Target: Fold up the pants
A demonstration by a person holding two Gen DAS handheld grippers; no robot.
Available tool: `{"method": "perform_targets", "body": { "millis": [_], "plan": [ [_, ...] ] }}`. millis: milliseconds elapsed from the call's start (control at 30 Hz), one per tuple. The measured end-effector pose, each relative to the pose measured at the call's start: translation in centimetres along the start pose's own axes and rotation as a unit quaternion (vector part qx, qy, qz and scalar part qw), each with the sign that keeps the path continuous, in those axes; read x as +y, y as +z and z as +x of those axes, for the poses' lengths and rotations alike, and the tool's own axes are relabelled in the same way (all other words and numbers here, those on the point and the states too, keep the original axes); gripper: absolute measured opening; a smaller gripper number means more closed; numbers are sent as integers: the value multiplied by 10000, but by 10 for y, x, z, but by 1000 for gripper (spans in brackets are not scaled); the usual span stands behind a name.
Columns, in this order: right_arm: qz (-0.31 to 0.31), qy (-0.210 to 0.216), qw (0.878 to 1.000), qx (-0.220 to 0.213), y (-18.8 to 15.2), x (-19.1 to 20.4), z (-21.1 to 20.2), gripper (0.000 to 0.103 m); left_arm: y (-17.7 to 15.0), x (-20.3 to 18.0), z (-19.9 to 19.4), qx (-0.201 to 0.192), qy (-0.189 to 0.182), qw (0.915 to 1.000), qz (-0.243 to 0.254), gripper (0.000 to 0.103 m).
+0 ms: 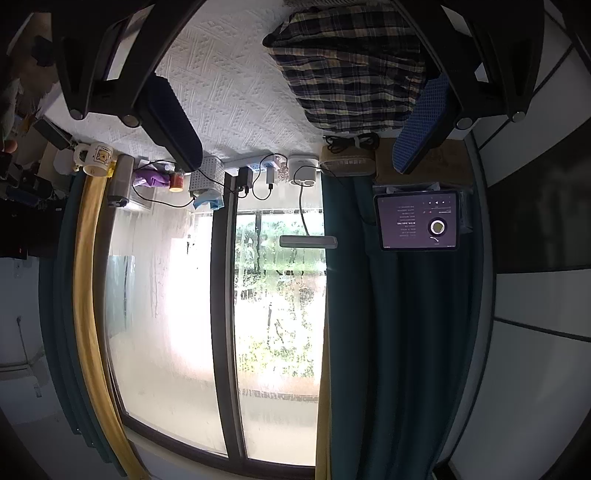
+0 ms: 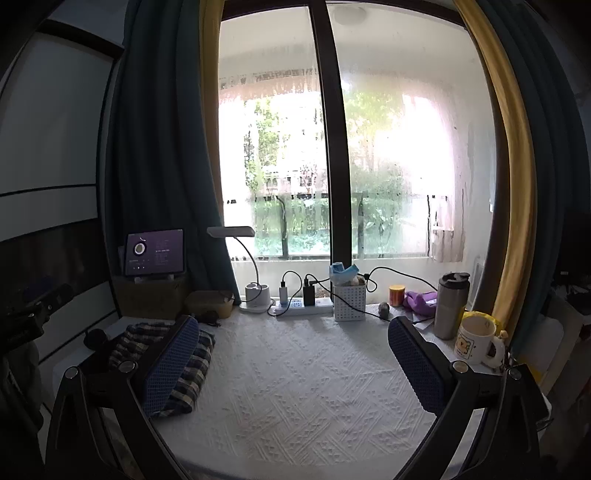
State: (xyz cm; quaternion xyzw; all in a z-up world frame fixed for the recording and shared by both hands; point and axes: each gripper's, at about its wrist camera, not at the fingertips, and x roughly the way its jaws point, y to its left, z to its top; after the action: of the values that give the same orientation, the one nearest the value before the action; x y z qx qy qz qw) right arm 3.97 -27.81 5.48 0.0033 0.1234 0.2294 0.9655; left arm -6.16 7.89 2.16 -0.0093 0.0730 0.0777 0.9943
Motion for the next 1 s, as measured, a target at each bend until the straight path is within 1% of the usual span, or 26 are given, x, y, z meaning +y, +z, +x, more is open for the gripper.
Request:
{"method": "perform_targets", "body": {
  "millis": [133,433,1000],
  "plan": [
    [4,-11,10000,30,-1,-1,1,103,0,-3,-2,-46,3,10000,21,102],
    [-28,8,10000,58,-2,4,2,103,-2,-4,1,65,66,10000,29,102],
    [-54,48,9999,128,-3,5,4,103,-3,-3,1,70,58,10000,19,102]
  ]
}}
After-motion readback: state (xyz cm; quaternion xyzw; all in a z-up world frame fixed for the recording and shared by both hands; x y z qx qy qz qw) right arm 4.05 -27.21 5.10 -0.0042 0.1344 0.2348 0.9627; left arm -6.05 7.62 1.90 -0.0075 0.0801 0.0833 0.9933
